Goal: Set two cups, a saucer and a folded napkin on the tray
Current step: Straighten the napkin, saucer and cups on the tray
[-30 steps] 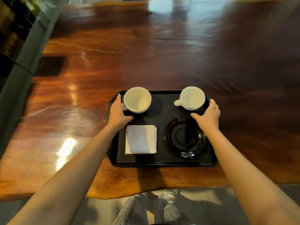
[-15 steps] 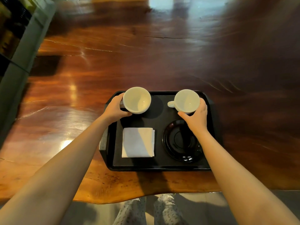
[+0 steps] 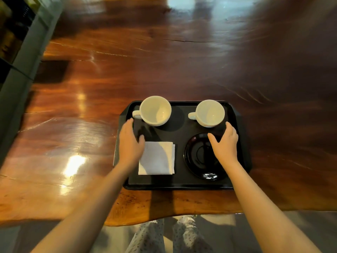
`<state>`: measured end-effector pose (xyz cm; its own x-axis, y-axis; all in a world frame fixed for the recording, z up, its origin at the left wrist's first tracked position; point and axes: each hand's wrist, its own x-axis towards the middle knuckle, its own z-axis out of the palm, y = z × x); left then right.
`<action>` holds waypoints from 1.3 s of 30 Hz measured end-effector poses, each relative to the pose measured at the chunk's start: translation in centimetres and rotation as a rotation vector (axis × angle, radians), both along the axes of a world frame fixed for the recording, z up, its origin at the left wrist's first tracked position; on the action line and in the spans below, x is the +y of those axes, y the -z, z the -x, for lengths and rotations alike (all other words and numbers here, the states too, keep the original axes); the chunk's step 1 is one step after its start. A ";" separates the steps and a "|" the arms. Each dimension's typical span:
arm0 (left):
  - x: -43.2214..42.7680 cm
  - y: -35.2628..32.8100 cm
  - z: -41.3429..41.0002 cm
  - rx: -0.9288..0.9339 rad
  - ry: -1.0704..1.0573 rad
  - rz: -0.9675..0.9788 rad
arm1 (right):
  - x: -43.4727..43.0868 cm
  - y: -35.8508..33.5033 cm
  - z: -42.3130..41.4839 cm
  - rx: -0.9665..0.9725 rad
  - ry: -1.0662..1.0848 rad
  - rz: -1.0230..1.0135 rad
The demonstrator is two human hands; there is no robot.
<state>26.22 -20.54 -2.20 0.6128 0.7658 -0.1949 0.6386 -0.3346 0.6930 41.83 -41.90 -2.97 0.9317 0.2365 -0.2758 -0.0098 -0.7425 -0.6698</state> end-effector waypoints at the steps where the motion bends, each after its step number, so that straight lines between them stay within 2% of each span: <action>1: -2.1 0.2 1.2 0.015 0.039 -0.026 | -0.2 -0.3 0.9 -0.069 -0.025 0.052; 3: -5.3 1.3 3.2 0.122 0.220 -0.121 | 0.1 -1.0 3.0 -0.200 -0.111 0.084; 5: -6.7 3.2 4.4 0.252 0.344 -0.195 | 1.2 -1.5 5.3 -0.290 -0.296 0.114; 9: -6.9 4.5 4.7 0.305 0.381 -0.210 | 4.1 -0.3 9.5 -0.347 -0.730 0.296; 12: -6.7 4.7 4.8 0.320 0.386 -0.220 | 5.2 1.3 10.9 -0.371 -0.801 0.391; 19: -6.3 4.8 5.4 0.277 0.397 -0.222 | 5.5 2.3 11.9 -0.345 -0.758 0.452; 23: -5.8 3.9 5.3 0.181 0.401 -0.181 | 5.4 1.5 11.6 -0.297 -0.741 0.320; 25: -4.0 2.9 4.1 0.078 0.351 -0.190 | 5.1 0.3 10.6 -0.242 -0.620 0.169; 27: -1.2 1.4 1.8 0.016 0.312 -0.227 | 4.4 -1.0 8.9 -0.241 -0.382 0.051; 29: 1.7 -0.1 -1.0 0.025 0.329 -0.222 | 3.3 -1.8 6.6 -0.265 -0.126 0.019; 31: 3.8 -0.9 -3.6 0.071 0.372 -0.191 | 2.1 -2.0 4.1 -0.208 0.057 0.018; 35: 5.7 0.1 -5.8 0.125 0.370 -0.069 | 1.2 -0.7 0.2 0.010 0.137 0.007; 39: 5.9 0.5 -5.5 0.033 0.360 0.027 | 1.9 0.0 -1.9 0.076 0.102 -0.057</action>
